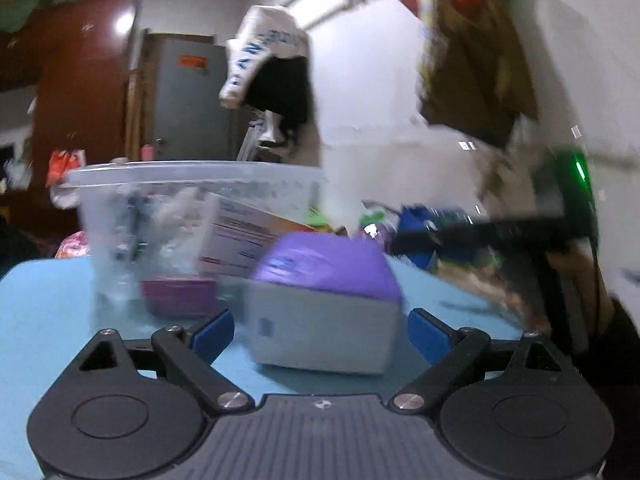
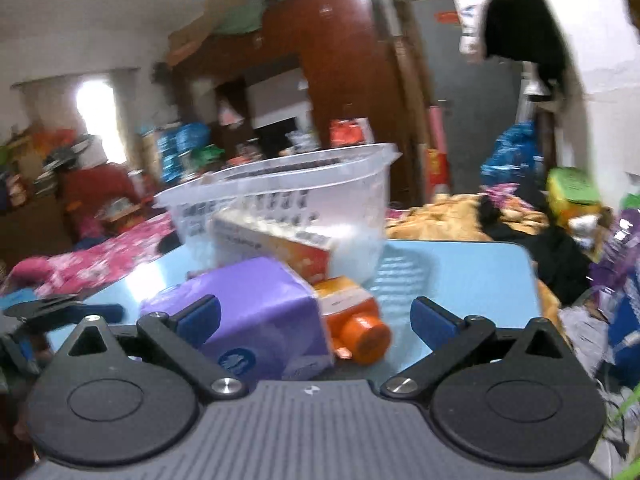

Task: Organize objects
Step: 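Close both grippers on the sides of the purple tissue pack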

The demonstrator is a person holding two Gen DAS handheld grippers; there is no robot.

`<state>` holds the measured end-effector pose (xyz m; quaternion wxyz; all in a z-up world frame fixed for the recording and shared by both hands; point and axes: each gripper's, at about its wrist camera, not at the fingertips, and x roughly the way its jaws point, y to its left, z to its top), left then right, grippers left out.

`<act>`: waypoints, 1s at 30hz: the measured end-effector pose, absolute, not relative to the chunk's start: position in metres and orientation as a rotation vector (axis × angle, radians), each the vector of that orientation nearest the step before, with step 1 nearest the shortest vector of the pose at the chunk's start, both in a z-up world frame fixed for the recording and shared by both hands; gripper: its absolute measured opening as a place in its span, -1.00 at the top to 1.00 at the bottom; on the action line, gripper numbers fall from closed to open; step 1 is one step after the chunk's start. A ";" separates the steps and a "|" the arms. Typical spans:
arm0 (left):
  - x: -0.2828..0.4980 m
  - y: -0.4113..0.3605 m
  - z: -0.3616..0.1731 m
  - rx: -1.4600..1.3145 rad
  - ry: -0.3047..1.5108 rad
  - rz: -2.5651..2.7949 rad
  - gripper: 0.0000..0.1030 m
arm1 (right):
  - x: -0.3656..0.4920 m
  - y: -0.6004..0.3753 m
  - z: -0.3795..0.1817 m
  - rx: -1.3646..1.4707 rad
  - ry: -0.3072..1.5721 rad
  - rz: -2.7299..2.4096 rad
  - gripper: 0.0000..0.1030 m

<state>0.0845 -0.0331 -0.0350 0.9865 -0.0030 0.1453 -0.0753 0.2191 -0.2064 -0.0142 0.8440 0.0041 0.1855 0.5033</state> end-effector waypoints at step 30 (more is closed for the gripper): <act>0.110 -0.035 -0.058 -0.022 0.349 -0.133 -0.85 | 0.224 -0.204 -0.019 -0.068 0.419 1.289 -0.62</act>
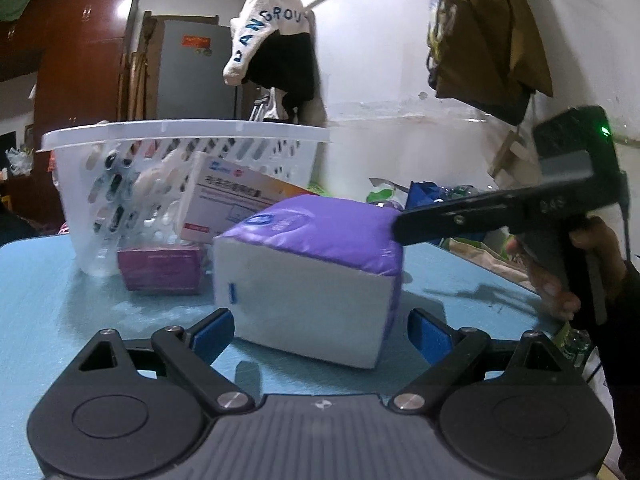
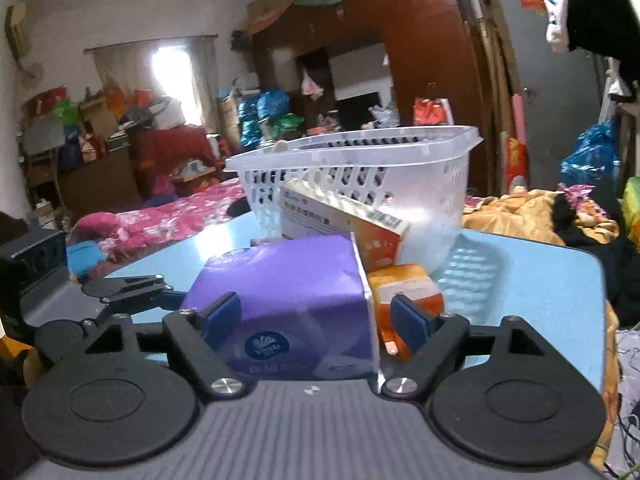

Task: Organize objects
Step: 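Close both grippers on the sides of the purple tissue pack, then lift the tissue pack with both grippers into the white basket and open them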

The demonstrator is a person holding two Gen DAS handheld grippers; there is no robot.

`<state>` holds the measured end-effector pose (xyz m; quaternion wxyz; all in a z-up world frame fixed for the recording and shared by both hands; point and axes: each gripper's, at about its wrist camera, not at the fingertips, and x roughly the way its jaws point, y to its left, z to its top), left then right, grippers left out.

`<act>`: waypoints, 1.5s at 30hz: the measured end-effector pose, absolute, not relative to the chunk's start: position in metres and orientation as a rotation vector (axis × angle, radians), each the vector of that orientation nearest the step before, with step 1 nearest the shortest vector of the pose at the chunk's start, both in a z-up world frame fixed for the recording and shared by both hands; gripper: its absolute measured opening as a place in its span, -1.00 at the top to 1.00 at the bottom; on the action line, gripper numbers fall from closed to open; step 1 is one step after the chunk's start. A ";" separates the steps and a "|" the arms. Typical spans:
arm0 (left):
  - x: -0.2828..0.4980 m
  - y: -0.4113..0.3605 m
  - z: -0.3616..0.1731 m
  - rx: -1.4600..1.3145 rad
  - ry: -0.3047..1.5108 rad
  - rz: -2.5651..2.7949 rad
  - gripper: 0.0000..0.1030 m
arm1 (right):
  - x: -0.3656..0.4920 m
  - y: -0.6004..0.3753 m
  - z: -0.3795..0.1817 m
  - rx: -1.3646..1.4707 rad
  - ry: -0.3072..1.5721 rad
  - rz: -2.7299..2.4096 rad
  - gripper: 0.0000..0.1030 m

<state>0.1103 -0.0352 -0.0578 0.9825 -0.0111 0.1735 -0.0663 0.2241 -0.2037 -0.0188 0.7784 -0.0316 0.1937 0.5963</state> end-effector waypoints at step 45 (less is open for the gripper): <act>0.091 -0.009 -0.052 0.018 0.243 -0.176 -0.11 | 0.144 -0.191 -0.021 -0.275 0.210 1.072 0.29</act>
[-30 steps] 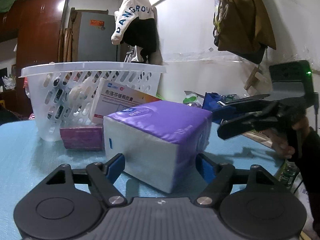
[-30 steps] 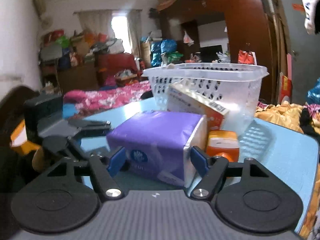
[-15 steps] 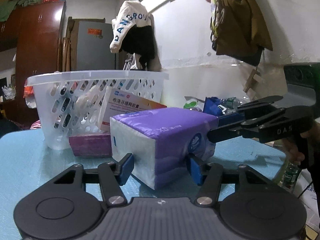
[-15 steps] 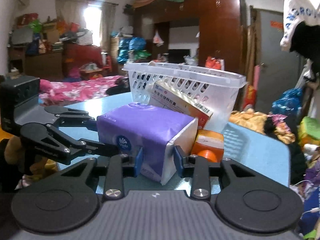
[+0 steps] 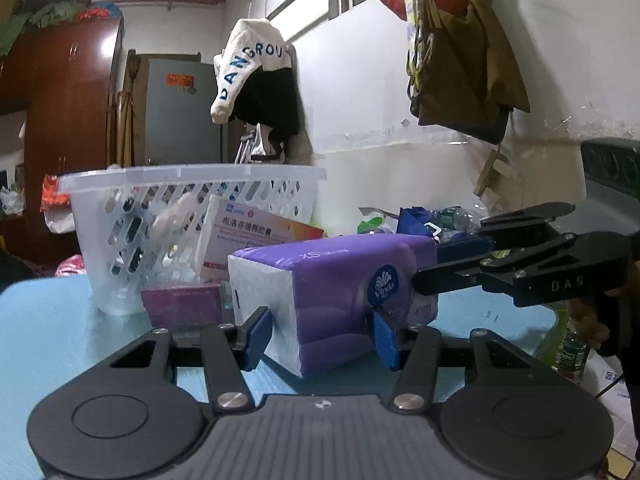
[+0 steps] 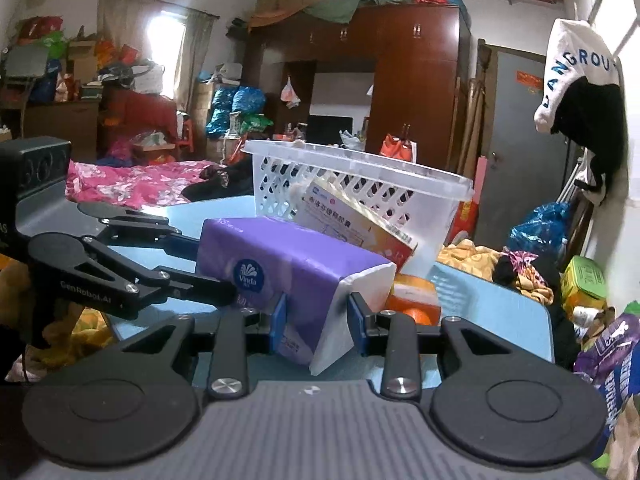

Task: Organize objects
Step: 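Lift the tissue pack with both grippers into the white basket and open them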

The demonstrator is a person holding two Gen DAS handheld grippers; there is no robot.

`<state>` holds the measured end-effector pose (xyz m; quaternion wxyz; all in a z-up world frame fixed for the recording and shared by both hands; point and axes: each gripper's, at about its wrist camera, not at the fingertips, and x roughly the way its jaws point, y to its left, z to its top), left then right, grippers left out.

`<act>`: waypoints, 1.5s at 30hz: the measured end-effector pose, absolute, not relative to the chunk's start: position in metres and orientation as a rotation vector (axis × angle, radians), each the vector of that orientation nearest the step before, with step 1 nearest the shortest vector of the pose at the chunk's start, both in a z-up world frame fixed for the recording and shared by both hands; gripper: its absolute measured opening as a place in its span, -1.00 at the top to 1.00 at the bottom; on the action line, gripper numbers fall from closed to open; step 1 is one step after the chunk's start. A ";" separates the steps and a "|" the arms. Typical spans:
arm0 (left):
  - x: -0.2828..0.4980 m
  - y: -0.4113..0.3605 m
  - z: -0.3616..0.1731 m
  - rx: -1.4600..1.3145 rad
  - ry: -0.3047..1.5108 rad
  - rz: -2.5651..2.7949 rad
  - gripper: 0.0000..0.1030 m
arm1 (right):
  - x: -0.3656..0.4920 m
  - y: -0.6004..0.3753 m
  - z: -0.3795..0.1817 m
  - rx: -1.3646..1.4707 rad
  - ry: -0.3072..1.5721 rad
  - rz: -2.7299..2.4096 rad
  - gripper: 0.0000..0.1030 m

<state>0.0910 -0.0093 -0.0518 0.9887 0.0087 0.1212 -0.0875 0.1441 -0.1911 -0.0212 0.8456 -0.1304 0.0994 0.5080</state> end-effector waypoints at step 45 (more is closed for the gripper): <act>0.186 0.038 0.095 0.183 0.038 -0.073 -0.09 | 0.214 -0.108 0.083 -0.245 -0.002 0.917 0.30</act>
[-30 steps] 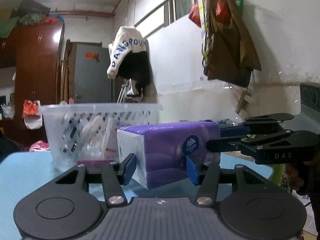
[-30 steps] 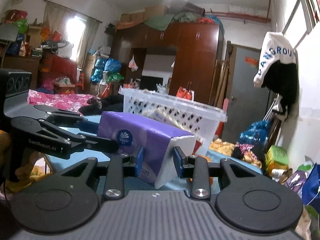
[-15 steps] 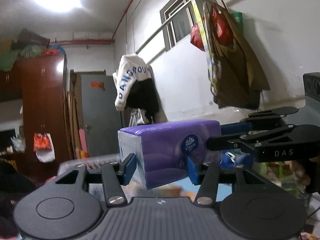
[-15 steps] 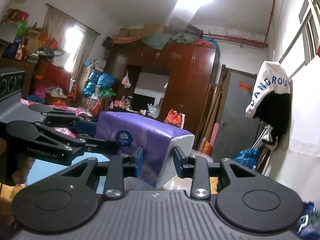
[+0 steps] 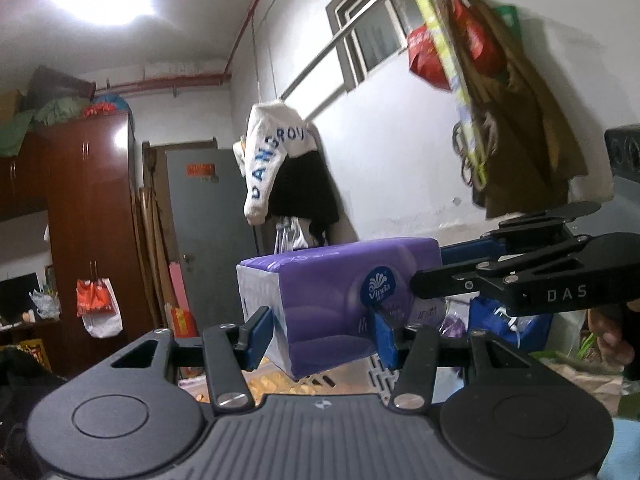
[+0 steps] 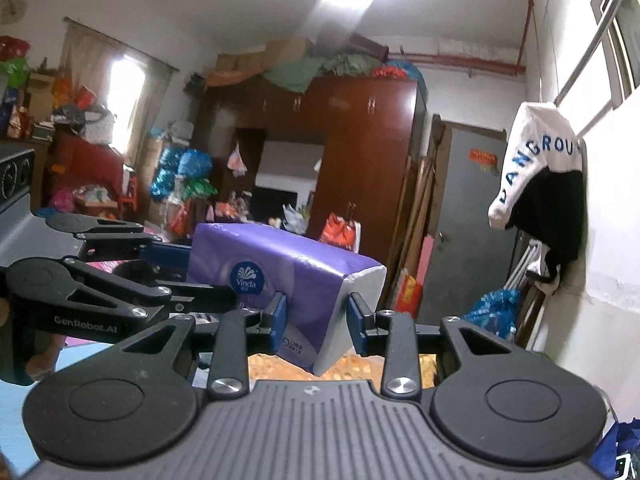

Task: Organize objects
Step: 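Lift the tissue pack with both grippers into the white basket and open them, then grasp the small purple box with the left gripper while the right grasps the orange bottle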

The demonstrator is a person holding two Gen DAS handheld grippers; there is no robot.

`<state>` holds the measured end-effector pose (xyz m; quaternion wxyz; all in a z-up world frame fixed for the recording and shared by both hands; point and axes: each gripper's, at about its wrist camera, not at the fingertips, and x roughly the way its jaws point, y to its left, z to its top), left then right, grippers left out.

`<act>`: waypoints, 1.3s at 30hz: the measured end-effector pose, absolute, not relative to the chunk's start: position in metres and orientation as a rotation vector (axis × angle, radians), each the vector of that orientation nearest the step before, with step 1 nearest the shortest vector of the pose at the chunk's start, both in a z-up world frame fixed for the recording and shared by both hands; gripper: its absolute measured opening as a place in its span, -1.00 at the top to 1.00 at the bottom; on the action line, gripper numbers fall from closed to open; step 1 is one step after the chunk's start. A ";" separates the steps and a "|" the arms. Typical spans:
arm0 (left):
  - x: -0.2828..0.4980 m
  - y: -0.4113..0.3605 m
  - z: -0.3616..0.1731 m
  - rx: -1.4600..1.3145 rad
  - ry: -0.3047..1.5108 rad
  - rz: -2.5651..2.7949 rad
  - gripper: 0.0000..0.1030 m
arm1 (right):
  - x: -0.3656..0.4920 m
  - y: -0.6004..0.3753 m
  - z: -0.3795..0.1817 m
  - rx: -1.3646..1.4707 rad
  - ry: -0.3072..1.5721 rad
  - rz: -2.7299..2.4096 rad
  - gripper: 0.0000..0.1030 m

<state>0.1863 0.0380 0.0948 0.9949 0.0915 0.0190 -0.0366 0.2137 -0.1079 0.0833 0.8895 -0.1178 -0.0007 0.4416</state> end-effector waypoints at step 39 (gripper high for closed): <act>0.155 0.056 -0.018 0.017 0.451 0.022 -0.88 | 0.227 -0.184 -0.037 -0.031 0.565 0.769 -1.00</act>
